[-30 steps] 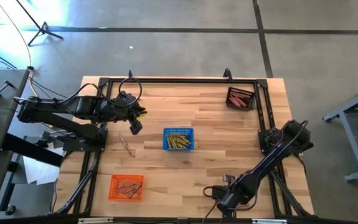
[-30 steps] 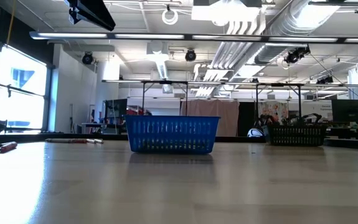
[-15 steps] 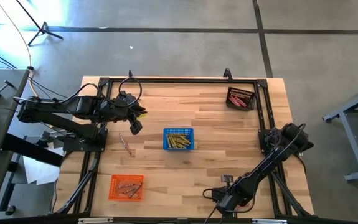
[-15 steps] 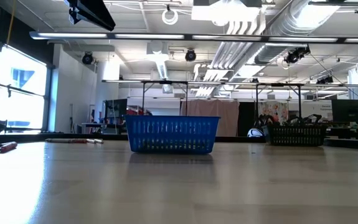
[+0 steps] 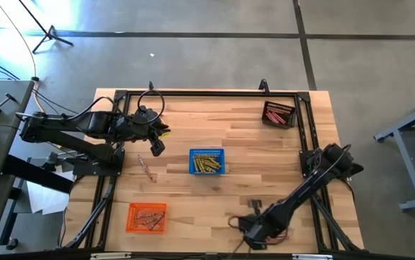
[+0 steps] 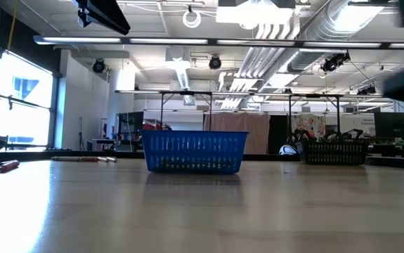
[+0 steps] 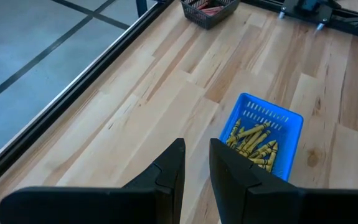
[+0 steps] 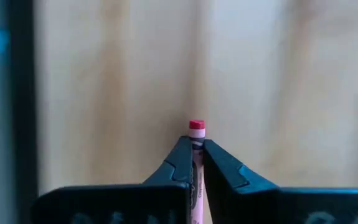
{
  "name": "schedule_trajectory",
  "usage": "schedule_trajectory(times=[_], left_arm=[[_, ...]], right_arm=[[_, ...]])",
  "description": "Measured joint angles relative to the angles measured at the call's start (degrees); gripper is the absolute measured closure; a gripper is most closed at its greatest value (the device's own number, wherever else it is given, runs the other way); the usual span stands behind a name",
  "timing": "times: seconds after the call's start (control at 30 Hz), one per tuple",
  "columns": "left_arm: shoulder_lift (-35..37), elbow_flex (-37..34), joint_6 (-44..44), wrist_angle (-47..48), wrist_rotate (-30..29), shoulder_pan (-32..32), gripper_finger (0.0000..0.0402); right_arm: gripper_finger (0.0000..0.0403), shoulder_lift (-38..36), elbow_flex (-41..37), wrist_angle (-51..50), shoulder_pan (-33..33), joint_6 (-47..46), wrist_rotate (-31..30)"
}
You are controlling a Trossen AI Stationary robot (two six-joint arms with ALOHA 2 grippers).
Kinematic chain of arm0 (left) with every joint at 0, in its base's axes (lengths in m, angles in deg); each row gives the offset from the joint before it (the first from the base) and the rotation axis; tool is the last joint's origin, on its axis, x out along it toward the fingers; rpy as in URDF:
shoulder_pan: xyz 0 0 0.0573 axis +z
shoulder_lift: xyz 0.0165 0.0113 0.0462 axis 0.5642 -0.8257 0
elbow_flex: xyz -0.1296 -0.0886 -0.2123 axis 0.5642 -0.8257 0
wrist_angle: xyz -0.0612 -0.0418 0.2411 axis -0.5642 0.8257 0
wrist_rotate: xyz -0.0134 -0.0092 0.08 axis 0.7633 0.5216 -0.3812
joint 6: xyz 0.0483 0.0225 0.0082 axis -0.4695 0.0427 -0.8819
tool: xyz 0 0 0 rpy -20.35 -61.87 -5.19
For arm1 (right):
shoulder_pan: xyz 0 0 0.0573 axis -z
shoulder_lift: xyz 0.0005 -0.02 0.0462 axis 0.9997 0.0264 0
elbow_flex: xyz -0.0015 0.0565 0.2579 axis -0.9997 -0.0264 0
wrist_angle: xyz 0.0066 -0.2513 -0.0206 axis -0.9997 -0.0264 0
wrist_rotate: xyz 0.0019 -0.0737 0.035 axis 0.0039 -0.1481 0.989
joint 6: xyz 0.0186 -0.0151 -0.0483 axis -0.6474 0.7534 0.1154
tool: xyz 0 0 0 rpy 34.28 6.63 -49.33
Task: Sort crayons
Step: Put the red crayon into the black basket
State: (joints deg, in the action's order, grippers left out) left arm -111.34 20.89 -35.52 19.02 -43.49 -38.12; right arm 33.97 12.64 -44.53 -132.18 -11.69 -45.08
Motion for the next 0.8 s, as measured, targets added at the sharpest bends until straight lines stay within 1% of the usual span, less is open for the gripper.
schedule_trajectory(times=[0.13,0.27,0.37,0.5,0.6,0.63,0.7,0.8], left_arm=[[0.0,0.0,0.0,0.0,0.0,0.0,0.0341],[0.0,0.0,-0.1,0.0,0.0,0.0,0.0341],[0.0,0.0,-0.1,0.0,0.0,0.0,0.0341],[0.0,0.0,-0.1,0.0,0.0,0.0,0.0341],[0.0,0.0,-0.1,0.1,0.2,0.0,0.0341],[0.0,0.0,-0.1,0.3,0.4,0.0,0.0341],[0.0,0.0,-0.1,0.8,0.5,0.0,0.0341],[0.0,0.0,-0.1,1.5,1.2,0.0,0.0341]], right_arm=[[0.0393,-0.1,3.2,-4.6,2.1,4.0,-5.4],[0.0392,-0.2,7.4,-14.0,5.7,8.0,-9.9],[0.0392,-0.2,11.2,-23.9,9.0,10.5,-14.3],[0.0392,-0.3,16.3,-40.4,14.0,12.7,-19.0],[0.0392,-0.9,18.3,-53.6,18.5,12.0,-25.2],[0.0392,-1.6,18.3,-55.6,20.1,11.3,-27.2],[0.0392,-5.1,16.4,-53.9,23.1,11.9,-30.0],[0.0392,-13.0,11.5,-46.9,28.0,15.0,-31.1]])
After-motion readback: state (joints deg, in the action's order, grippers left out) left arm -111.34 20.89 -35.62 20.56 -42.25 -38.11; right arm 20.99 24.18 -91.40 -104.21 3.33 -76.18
